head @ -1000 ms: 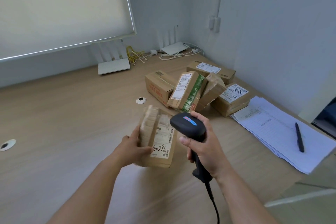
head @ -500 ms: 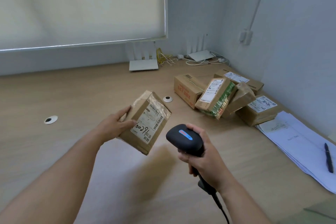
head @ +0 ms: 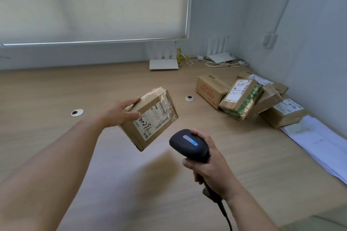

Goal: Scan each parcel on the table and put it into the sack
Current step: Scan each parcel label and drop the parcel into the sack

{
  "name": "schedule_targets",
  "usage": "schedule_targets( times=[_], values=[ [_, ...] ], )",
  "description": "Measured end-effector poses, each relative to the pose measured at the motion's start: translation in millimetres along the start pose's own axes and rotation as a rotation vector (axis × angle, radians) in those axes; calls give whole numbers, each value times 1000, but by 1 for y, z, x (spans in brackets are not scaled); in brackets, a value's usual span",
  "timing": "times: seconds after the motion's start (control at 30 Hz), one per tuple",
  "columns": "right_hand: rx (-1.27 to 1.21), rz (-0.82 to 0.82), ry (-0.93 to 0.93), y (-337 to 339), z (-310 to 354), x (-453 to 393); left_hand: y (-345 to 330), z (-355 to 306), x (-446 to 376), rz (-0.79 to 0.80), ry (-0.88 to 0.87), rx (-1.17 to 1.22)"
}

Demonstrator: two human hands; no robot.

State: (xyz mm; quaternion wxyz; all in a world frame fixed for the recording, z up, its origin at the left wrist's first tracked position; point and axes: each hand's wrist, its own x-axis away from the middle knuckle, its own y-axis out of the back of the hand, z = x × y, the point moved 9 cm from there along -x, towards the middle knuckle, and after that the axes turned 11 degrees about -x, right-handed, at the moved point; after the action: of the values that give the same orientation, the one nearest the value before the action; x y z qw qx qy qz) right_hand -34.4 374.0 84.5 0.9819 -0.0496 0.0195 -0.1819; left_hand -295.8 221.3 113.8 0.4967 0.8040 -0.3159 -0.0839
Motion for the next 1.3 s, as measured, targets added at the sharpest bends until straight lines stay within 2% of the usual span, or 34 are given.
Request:
schedule_targets(
  times=[0.67, 0.97, 1.3],
  values=[
    [52, 19, 28, -53, 3, 44, 2, 45, 51, -51, -18, 36],
    [32, 13, 107, -86, 12, 82, -15, 77, 146, -198, 78, 422],
    [-22, 92, 164, -148, 21, 165, -34, 102, 289, -319, 131, 485]
  ],
)
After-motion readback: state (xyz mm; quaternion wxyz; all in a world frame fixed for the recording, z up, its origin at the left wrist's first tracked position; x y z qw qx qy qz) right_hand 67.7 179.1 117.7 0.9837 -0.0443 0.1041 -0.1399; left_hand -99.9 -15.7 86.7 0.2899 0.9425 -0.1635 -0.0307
